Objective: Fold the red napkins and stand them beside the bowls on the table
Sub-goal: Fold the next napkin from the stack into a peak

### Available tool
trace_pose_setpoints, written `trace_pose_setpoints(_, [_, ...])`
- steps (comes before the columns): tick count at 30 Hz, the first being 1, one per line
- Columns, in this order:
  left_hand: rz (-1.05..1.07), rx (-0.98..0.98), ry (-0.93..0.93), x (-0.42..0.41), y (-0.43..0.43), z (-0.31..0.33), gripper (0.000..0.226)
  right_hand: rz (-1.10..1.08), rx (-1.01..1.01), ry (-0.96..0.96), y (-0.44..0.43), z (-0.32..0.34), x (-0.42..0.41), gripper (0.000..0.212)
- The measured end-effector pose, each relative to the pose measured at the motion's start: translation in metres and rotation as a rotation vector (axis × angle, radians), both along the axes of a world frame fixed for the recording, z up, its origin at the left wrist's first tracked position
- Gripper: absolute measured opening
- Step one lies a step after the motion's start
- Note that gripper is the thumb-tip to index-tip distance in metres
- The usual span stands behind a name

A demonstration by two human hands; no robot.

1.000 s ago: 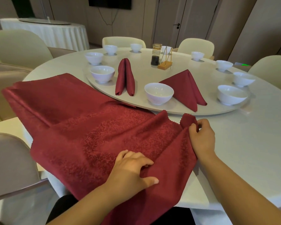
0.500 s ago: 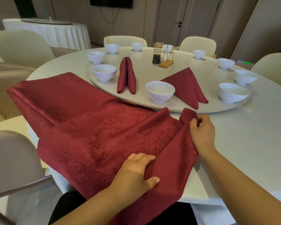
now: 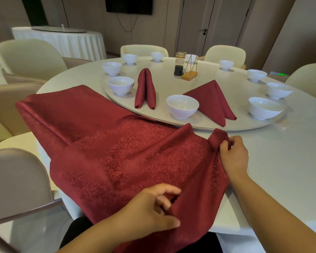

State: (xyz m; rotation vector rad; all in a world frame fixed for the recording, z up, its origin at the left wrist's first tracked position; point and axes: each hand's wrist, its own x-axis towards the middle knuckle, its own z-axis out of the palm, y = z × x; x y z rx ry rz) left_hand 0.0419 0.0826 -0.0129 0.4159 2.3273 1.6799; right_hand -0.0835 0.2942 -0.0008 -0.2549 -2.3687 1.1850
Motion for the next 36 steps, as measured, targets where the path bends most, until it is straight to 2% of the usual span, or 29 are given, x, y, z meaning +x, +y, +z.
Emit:
trace_pose_setpoints(3, [-0.223,-0.408,0.012,0.006,-0.026,0.013,0.010,-0.010,-0.005,0.001,0.004,0.000,0.000,0.005])
trace_pose_setpoints(4, [-0.269,-0.536,-0.007,0.007,-0.036,0.018,0.008,-0.015,-0.007,0.002,0.005,0.000,-0.001,0.006])
trace_pose_setpoints(6, [-0.292,-0.631,-0.020,0.006,-0.055,0.023,0.023,-0.030,-0.012,0.011,0.009,0.001,-0.001,0.010])
trace_pose_setpoints(8, [-0.220,-0.600,-0.040,0.001,-0.072,0.028,0.026,-0.055,-0.016,0.019,0.012,0.002,0.000,0.014])
trace_pose_setpoints(10, [-0.113,-0.534,-0.079,-0.008,-0.091,0.033,0.011,-0.075,-0.028,0.018,0.016,0.003,0.001,0.018])
trace_pose_setpoints(13, [0.053,-0.589,-0.056,-0.025,-0.119,0.045,0.026,-0.093,-0.068,0.018,0.023,0.004,0.004,0.019])
trace_pose_setpoints(15, [0.170,-0.703,0.005,-0.037,-0.134,0.052,0.029,-0.103,-0.081,0.022,0.029,0.004,0.006,0.019])
trace_pose_setpoints(17, [0.319,-0.730,0.099,-0.050,-0.142,0.059,0.029,-0.108,-0.095,0.022,0.036,0.004,0.009,0.018])
trace_pose_setpoints(23, [0.673,-0.524,0.363,-0.101,-0.116,0.079,0.010,-0.145,-0.165,-0.016,0.052,0.000,0.015,0.016])
trace_pose_setpoints(25, [0.750,-0.481,0.427,-0.121,-0.100,0.083,0.010,-0.147,-0.160,0.024,0.057,-0.001,0.018,0.028])
trace_pose_setpoints(28, [0.764,-0.495,0.496,-0.148,-0.076,0.076,0.014,-0.132,0.041,0.129,0.059,0.001,0.025,0.055])
trace_pose_setpoints(30, [0.710,-0.627,0.510,-0.161,-0.060,0.062,0.020,-0.037,0.258,0.132,0.063,0.000,0.026,0.056])
trace_pose_setpoints(32, [0.626,-0.746,0.484,-0.172,-0.047,0.043,0.024,0.110,0.425,0.002,0.068,-0.003,0.026,0.054])
trace_pose_setpoints(34, [0.600,-0.728,0.408,-0.175,-0.040,0.030,0.022,0.248,0.529,-0.152,0.076,-0.006,0.025,0.065])
trace_pose_setpoints(36, [0.605,-0.679,0.376,-0.178,-0.037,0.024,0.019,0.336,0.550,-0.202,0.082,-0.009,0.026,0.080])
